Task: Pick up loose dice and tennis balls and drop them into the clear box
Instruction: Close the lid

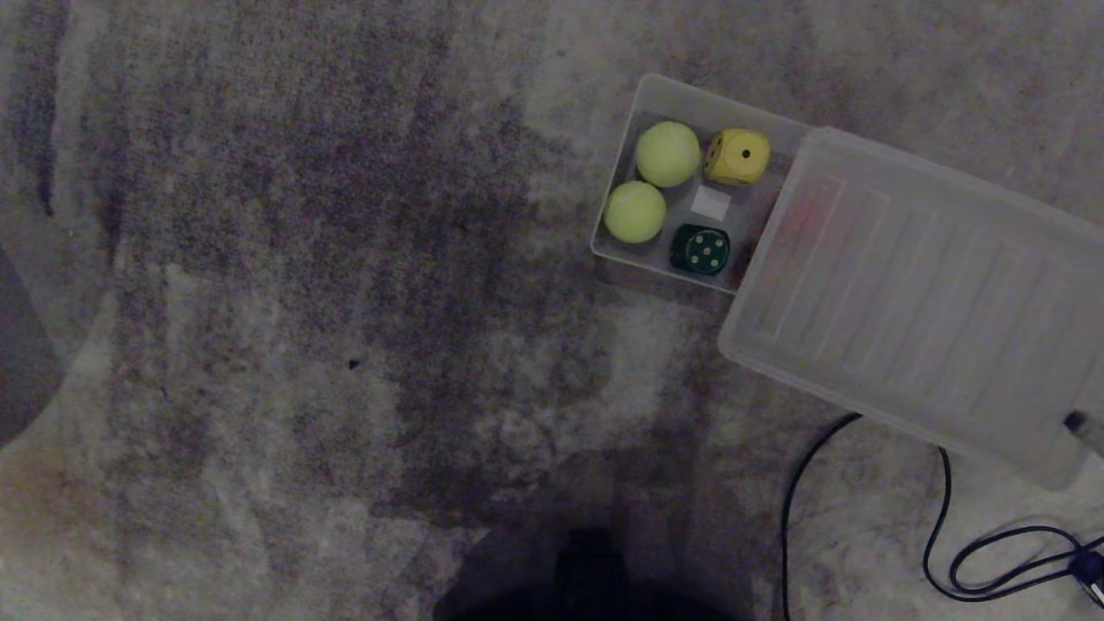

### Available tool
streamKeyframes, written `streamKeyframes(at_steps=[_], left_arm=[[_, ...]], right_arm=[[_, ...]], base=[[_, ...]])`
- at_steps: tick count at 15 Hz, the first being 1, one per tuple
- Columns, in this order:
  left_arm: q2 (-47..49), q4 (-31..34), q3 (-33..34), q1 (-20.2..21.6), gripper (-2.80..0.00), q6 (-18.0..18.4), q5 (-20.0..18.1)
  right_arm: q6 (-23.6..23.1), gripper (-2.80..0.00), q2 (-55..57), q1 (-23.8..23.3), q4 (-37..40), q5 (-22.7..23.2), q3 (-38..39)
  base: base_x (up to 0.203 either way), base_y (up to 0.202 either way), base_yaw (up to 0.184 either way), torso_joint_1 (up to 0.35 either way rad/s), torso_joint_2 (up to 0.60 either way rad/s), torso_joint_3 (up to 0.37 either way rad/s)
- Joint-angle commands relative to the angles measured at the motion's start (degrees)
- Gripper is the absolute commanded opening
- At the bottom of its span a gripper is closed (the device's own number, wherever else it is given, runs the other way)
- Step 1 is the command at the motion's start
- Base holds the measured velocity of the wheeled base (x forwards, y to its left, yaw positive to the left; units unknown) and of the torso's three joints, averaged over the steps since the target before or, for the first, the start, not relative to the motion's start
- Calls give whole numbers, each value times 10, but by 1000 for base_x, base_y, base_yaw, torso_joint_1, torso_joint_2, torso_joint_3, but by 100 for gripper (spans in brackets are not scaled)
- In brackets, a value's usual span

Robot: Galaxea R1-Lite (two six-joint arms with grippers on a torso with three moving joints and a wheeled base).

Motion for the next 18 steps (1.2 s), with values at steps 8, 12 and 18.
streamKeyframes(at_steps=[8,12,18], left_arm=[[1,0,1,0,-280,-1,0],[1,0,1,0,-280,-1,0],[1,0,1,0,-280,-1,0]], right_arm=[[29,-280,327,79,-298,3,-86],[28,-280,365,107,-314,12,-87],[-25,-280,403,90,-365,51,-113]], base=[[0,0,0,0,0,0],[0,0,0,0,0,0],[0,0,0,0,0,0]])
